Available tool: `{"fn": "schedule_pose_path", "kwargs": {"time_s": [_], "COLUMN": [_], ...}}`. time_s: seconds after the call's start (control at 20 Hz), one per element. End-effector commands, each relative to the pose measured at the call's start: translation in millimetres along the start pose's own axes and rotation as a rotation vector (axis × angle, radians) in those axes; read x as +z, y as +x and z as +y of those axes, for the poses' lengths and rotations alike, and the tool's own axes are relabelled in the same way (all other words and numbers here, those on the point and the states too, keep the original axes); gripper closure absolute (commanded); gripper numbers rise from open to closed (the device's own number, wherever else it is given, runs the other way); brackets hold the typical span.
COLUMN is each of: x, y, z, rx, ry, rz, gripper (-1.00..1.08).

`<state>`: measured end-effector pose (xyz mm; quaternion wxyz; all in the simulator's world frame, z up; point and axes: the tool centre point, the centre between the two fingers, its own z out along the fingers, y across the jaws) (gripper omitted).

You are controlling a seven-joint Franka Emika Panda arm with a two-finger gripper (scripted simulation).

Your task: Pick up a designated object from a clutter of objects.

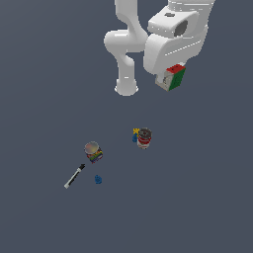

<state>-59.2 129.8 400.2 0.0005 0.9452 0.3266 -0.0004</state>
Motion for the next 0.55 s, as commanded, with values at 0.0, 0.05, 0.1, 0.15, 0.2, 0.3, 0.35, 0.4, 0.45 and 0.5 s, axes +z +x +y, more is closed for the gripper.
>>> {"fn": "schedule_pose_path", "kwargs": {"time_s": [0.0,0.05,0.1,0.15,0.2,0.3,0.35,0.4,0.45,0.5], "x": [-16,-21,-25,-29,-32,-37,-39,-40,-40,-41], "y": [-4,-4,-5,-6,-7,-7,-7,-7,-7,-7], "z": [-7,-9,-11,-13,-14,-16,-17,-17,-17,-17], "rx": [0.000,0.000,0.001,0.001,0.001,0.001,0.001,0.001,0.001,0.001], "ry": [0.000,0.000,0.000,0.000,0.000,0.000,0.000,0.000,0.000,0.000], "rz": [0.000,0.000,0.001,0.001,0.001,0.001,0.001,0.001,0.001,0.001], "gripper": [1.08,1.08,1.08,1.08,1.08,1.08,1.08,1.08,1.08,1.08]}}
